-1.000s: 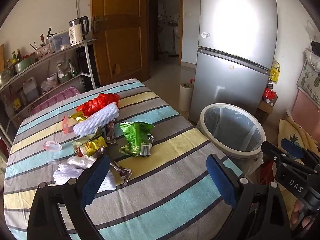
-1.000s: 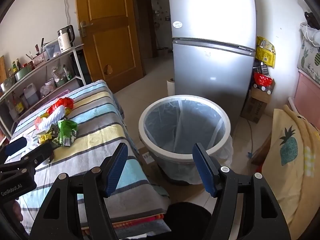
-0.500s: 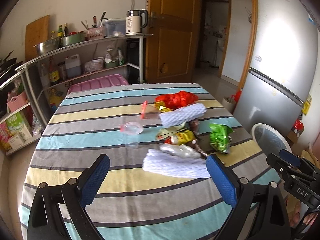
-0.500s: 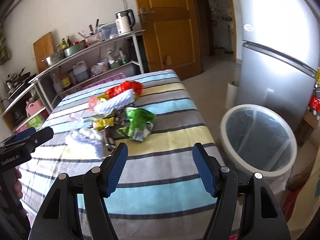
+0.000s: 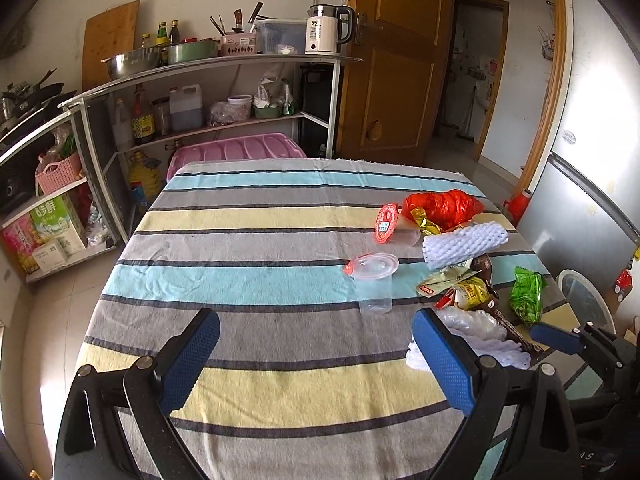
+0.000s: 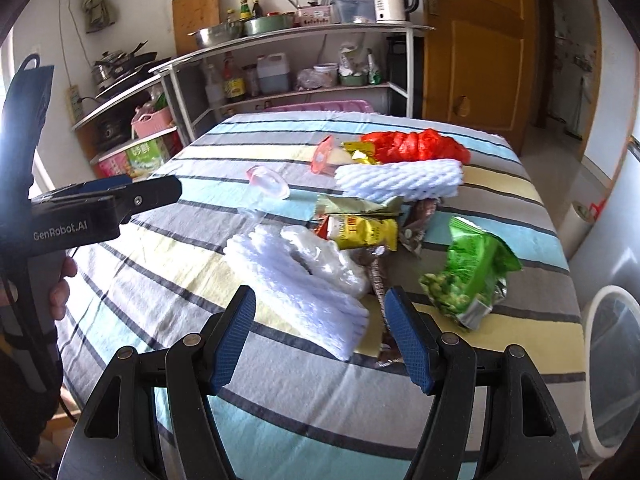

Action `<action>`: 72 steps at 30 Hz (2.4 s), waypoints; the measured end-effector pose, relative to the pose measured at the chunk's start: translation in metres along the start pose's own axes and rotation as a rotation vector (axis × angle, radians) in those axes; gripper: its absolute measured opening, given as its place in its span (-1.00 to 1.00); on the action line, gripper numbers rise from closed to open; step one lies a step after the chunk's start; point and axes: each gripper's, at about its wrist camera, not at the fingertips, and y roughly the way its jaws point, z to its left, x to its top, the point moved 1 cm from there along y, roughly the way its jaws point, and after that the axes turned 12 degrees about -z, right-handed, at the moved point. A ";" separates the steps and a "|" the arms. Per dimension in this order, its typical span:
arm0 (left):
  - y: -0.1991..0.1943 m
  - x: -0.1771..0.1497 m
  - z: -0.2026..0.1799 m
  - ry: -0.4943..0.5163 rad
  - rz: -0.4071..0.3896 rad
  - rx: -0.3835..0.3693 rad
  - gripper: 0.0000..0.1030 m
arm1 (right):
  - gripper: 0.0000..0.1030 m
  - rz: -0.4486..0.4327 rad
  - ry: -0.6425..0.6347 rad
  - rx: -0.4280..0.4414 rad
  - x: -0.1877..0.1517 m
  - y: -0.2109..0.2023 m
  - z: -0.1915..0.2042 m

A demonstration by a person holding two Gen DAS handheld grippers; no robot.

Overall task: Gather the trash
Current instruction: 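Move both tools toward the trash pile on the striped table, then grasp the clear plastic cup with the left gripper while the right gripper grasps the white foam net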

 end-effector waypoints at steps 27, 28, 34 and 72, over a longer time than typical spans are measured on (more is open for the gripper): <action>0.106 0.003 -0.023 -0.020 0.193 -0.112 0.40 | -0.31 0.081 -0.004 0.072 -0.004 0.027 -0.005; 0.107 0.002 -0.024 -0.015 0.195 -0.109 0.24 | -0.33 0.080 -0.006 0.073 -0.004 0.026 -0.004; 0.111 -0.002 -0.026 -0.002 0.218 -0.112 -0.42 | -0.60 0.065 -0.006 0.086 -0.004 0.021 -0.002; -0.027 -0.014 -0.070 0.056 0.049 -0.232 -0.42 | -0.77 -0.193 0.212 -0.036 -0.003 -0.085 -0.023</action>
